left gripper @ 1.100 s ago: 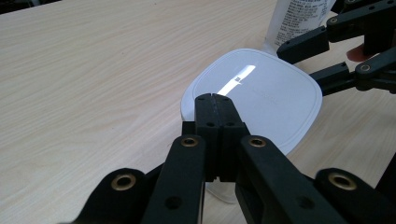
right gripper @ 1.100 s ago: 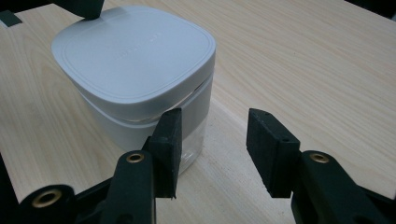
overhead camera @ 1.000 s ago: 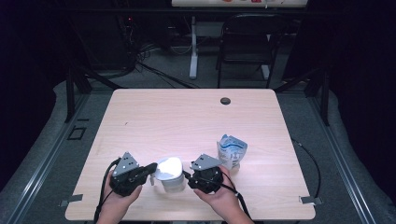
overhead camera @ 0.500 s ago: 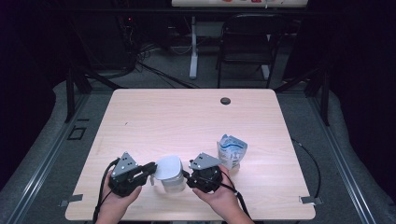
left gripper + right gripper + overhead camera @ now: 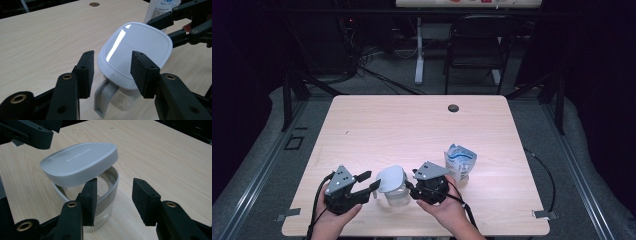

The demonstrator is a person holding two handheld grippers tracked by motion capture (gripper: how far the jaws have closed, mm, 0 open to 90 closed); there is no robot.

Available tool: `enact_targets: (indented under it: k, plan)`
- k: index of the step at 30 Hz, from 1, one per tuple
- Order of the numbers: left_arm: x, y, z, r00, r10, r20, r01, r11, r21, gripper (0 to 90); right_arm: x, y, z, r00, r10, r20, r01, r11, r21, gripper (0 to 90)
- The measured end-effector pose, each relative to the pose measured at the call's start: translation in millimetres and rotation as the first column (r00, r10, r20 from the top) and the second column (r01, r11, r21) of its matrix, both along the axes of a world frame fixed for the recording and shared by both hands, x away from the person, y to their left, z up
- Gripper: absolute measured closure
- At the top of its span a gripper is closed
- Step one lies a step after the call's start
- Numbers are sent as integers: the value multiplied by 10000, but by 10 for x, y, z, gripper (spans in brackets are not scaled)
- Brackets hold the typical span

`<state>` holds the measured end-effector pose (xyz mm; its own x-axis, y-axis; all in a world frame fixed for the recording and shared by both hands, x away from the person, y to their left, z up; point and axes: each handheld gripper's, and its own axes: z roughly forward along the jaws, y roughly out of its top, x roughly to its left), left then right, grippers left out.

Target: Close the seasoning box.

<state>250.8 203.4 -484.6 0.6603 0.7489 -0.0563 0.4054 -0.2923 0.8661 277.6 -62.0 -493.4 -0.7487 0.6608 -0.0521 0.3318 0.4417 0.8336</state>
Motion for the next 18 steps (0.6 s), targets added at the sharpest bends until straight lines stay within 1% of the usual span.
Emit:
enact_targets:
  k: [1,3,4,5,6,7,10,13,14,18]
  plan:
    - [-3,14,-8,10000,39,-14,-39,9999,-100,523,6,5,6,10000,34,-12,-34,10000,8,555]
    - [-37,70,-40,9997,199,-115,-199,9998,-9,521,9,14,21,10000,45,-4,-45,10000,-37,555]
    - [-49,89,-53,9996,228,-181,-228,9997,33,518,12,19,29,10000,80,13,-80,10000,-4,555]
    - [-59,108,-68,9995,218,-239,-219,9998,-13,518,11,24,40,10000,73,56,-73,10000,-2,555]
    - [-59,108,-68,9995,218,-239,-219,9998,-13,518,11,24,40,10000,73,56,-73,10000,-2,555]
    - [-82,134,-94,9990,286,-345,-285,9996,52,518,12,32,58,9999,65,90,-65,10000,63,555]
    - [-110,162,-141,9988,337,-348,-334,9994,104,518,7,45,81,9999,60,116,-61,9999,99,555]
    - [-129,186,-177,9984,357,-432,-352,9993,112,518,-2,61,105,9999,55,151,-57,9999,147,555]
    - [-136,190,-180,9984,342,-458,-335,9993,178,518,-2,67,111,9999,54,161,-56,9999,125,555]
    - [-154,205,-191,9988,292,-400,-287,9995,126,519,-8,85,124,9998,77,165,-80,9999,133,555]
